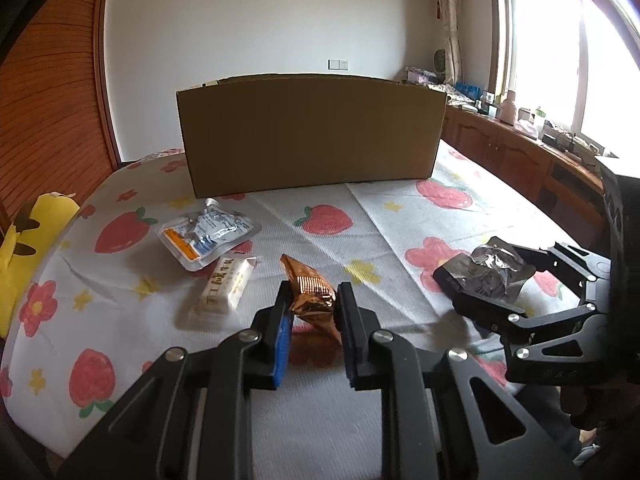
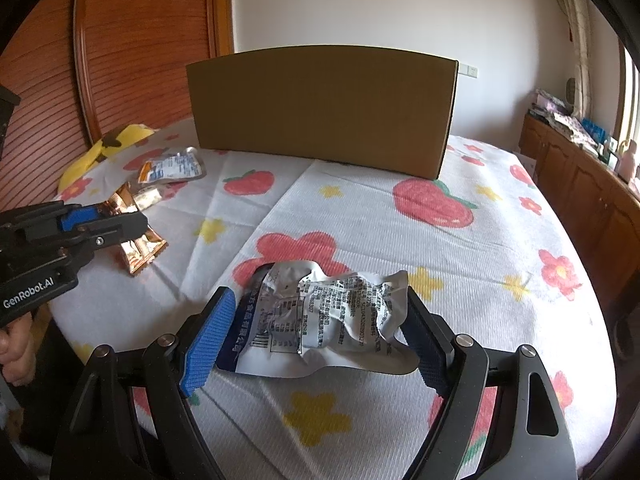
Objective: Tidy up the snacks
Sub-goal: 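Grasp the copper wrapped candy with the left tool while the right tool grasps the silver foil packet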
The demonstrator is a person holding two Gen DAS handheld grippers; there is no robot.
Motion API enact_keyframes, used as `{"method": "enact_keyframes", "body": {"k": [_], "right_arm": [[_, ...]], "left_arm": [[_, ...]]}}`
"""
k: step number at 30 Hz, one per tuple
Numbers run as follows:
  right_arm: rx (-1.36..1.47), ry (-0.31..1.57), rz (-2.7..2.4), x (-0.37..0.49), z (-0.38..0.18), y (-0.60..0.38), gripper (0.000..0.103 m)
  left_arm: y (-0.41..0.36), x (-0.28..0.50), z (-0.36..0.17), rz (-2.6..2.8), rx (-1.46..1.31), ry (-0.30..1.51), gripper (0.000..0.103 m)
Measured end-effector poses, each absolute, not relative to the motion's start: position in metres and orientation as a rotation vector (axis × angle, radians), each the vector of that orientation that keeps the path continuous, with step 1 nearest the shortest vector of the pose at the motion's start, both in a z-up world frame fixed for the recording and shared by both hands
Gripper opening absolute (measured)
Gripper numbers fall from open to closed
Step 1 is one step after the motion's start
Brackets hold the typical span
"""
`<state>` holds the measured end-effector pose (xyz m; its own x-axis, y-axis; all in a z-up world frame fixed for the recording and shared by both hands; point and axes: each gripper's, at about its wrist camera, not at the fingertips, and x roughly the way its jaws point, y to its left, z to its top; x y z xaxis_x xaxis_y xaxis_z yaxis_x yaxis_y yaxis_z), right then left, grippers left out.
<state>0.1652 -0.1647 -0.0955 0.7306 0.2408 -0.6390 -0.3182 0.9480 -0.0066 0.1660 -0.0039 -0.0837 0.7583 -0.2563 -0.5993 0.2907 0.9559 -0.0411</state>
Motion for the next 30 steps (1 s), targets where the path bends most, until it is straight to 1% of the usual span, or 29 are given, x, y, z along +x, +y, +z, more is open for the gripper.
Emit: {"method": "enact_keyframes", "body": {"k": [5,7,9,10,11,12,13,24,25,26,30], "right_arm": [[-0.120,0.690,0.309,0.164,-0.095,-0.165,0.084],[-0.119,0.689,0.305,0.163,-0.095,-0.165,0.082],[-0.109,0.686,0.300,0.162,-0.094,-0.167,0.078],[-0.101,0.686,0.298,0.162,-0.094,-0.169,0.074],[-0.091,0.685,0.297,0.161,-0.093,-0.171,0.068],[-0.068,0.680,0.300,0.161,-0.091,-0.175,0.063],[-0.046,0.681,0.309,0.161,-0.090,-0.179,0.061],[0.027,0.692,0.340,0.158,-0.086,-0.184,0.060],[0.029,0.689,0.338,0.158,-0.085,-0.184,0.058],[0.030,0.686,0.337,0.157,-0.084,-0.185,0.047],[0.039,0.680,0.346,0.156,-0.077,-0.187,0.041]], "left_arm": [[-0.004,0.160,-0.081,-0.299,0.045,0.633,0.019],[-0.004,0.158,-0.080,-0.299,0.039,0.628,0.019],[-0.004,0.157,-0.079,-0.300,0.036,0.626,0.019],[-0.003,0.156,-0.079,-0.300,0.035,0.624,0.019],[-0.003,0.156,-0.078,-0.300,0.034,0.622,0.019],[-0.003,0.155,-0.078,-0.300,0.033,0.620,0.019],[-0.002,0.154,-0.077,-0.300,0.031,0.619,0.019],[0.003,0.149,-0.074,-0.295,0.014,0.606,0.019],[0.003,0.149,-0.073,-0.294,0.013,0.604,0.020],[0.003,0.148,-0.072,-0.293,0.013,0.602,0.020],[0.003,0.147,-0.070,-0.291,0.016,0.597,0.020]]}}
